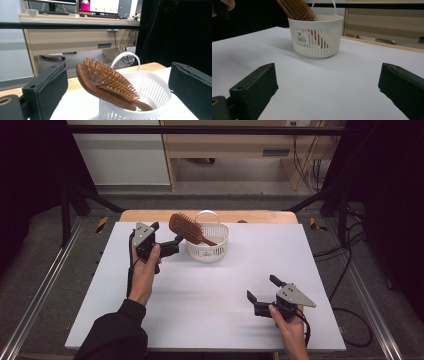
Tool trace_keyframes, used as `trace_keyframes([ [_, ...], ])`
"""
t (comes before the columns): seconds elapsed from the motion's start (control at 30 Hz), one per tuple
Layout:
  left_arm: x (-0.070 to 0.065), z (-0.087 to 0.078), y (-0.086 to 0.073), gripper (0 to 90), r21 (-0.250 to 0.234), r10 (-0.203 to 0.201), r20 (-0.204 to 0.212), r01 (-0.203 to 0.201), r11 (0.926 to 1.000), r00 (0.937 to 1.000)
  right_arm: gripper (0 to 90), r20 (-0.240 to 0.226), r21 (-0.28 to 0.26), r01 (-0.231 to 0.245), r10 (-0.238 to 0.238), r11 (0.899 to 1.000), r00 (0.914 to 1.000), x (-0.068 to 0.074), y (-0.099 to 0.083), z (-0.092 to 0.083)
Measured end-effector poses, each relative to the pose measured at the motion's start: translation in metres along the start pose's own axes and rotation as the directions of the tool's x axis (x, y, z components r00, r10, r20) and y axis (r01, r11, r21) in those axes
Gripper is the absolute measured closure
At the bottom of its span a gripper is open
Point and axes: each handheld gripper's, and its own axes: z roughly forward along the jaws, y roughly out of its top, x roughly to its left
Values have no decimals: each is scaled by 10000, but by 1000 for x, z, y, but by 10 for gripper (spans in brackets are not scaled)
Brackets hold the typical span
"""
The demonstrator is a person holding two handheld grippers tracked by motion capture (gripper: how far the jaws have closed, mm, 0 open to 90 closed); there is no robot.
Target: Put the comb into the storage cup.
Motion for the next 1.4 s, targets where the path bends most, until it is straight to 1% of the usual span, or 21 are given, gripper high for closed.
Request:
trace_keyframes([
  [0.17,0,-10,-6,24,-51,4,58,-4,10000,10000,23,-21,7,-2,2,10000,10000,0,0,0],
  [0.4,1,-25,-17,23,17,180,130,-180,9998,9998,22,-13,52,28,-28,10000,10000,0,0,0],
  [0.47,2,-29,-19,22,-21,162,112,-162,9999,9998,24,-2,67,78,-78,9999,10000,1,0,1],
  [0.57,5,-37,-22,23,-46,120,71,-120,9999,9999,29,-26,91,-23,24,10000,10000,0,-1,1],
  [0.6,5,-37,-22,23,-46,120,71,-120,9999,9999,29,-26,91,-23,24,10000,10000,0,-1,1],
  [0.67,13,-46,-22,22,-178,-87,77,89,9998,9999,30,-66,59,-195,196,9998,9998,0,0,1],
  [0.7,17,-49,-22,21,-155,-323,149,326,9993,9994,31,-40,30,-264,264,9996,9996,-1,0,1],
  [0.73,19,-50,-21,20,-108,-438,150,440,9990,9989,36,4,-8,-401,401,9992,9992,-3,1,0],
  [0.8,26,-57,-19,21,-289,-475,38,476,9984,9989,41,106,-83,-409,410,9991,9991,-6,4,0],
  [0.87,34,-62,-16,21,-356,-682,-46,680,9971,9977,41,170,-121,-426,428,9990,9989,-8,6,-1],
  [0.93,40,-68,-14,22,-431,-552,-265,540,9976,9981,41,234,-156,-344,348,9993,9991,-9,8,-1],
  [0.97,43,-71,-15,23,-393,-469,-405,453,9982,9981,41,269,-140,-323,327,9994,9991,-10,9,-2],
  [1.07,48,-81,-16,24,-313,-275,-636,256,9992,9976,41,310,-172,-303,309,9994,9990,-10,9,-3],
  [1.17,50,-91,-19,24,-330,-197,-730,173,9993,9971,41,324,-87,-185,188,9998,9993,-9,10,-3],
  [1.2,50,-91,-19,24,-330,-197,-730,173,9993,9971,40,321,-60,-134,136,9999,9994,-9,10,-3],
  [1.23,51,-98,-22,24,-334,-204,-729,180,9993,9971,40,344,-33,-69,70,10000,9994,-9,11,-4],
  [1.3,52,-105,-23,24,-297,-165,-752,143,9995,9970,37,356,-38,-86,88,10000,9993,-9,11,-4],
  [1.4,54,-114,-23,23,-343,-22,-762,-4,9994,9971,39,416,-85,27,-24,10000,9991,-8,12,-4],
])
